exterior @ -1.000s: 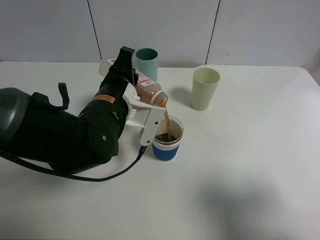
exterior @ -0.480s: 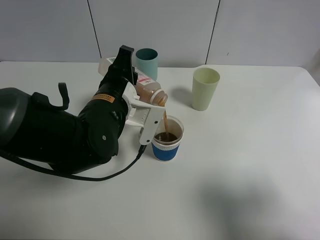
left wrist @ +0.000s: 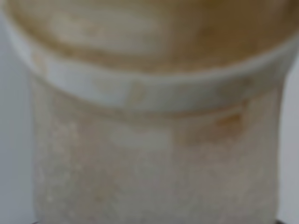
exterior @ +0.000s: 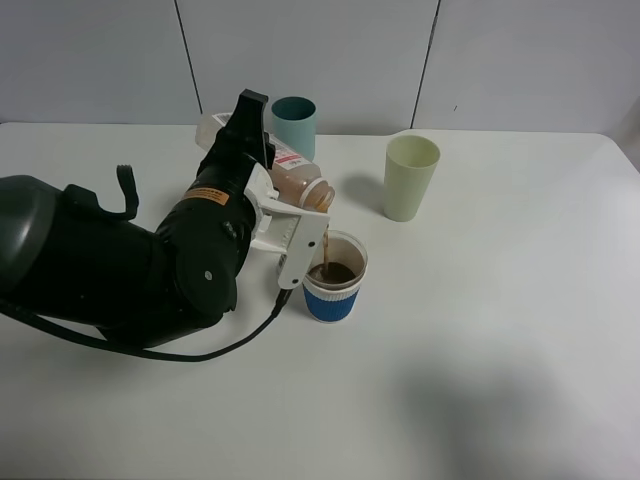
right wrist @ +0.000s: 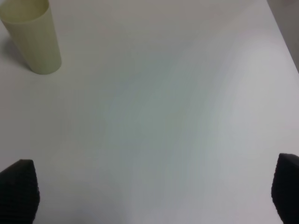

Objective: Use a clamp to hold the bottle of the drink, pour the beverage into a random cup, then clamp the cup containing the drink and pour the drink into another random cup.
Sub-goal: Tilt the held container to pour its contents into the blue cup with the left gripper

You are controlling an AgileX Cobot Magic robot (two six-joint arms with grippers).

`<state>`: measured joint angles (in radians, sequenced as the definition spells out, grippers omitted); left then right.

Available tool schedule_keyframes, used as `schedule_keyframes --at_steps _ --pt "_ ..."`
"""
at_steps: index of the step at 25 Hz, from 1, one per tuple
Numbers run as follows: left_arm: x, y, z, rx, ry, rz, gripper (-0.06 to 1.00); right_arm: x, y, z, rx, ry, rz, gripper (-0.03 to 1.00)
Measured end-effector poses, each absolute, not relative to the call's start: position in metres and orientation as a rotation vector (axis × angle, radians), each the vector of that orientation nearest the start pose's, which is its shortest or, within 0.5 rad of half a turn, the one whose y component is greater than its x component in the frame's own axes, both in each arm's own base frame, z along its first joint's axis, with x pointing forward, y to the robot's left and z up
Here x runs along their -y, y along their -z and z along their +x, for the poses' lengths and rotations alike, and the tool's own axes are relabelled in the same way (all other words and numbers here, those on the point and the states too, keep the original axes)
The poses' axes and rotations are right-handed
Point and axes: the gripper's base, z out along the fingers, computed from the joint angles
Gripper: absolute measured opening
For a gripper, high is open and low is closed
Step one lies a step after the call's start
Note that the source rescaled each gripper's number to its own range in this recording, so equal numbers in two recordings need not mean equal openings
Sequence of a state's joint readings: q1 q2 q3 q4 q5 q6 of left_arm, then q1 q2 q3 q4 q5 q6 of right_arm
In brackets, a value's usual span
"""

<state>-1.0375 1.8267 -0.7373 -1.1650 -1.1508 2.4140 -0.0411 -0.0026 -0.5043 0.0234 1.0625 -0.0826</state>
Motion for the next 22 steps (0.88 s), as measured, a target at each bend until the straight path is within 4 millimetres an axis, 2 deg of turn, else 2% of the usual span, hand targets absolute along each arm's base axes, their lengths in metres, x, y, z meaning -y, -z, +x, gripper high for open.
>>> schedule_keyframes --at_steps 22 --pt "0.2378 -0.1796 0.2233 -0.932 -1.345 1.592 0.05 -0.0021 -0.2783 -0.0058 -2.039 0.050 -0.044 1.00"
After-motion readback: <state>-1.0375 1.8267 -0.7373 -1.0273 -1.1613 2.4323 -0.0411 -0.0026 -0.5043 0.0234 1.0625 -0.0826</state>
